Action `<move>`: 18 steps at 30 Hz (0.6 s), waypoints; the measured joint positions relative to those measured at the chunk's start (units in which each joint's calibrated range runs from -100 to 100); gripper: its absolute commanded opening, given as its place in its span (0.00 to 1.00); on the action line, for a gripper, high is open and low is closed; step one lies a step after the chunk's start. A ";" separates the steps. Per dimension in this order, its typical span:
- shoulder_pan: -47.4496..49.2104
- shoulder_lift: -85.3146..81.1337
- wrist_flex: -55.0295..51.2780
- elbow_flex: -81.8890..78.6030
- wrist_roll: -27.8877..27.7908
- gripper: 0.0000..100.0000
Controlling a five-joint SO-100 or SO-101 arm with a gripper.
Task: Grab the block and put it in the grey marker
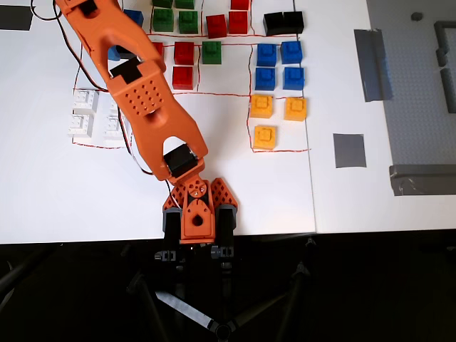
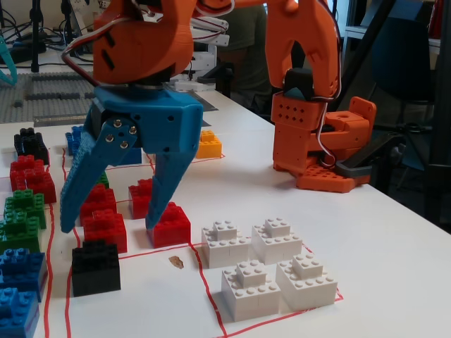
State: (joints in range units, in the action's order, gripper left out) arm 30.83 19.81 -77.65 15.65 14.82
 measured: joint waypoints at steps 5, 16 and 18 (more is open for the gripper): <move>-1.06 2.44 0.00 0.00 -0.54 0.30; -1.50 4.79 1.12 4.23 -1.32 0.30; -1.59 4.79 1.52 4.32 -1.32 0.30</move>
State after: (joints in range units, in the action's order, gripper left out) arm 29.23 24.60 -76.13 19.96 13.50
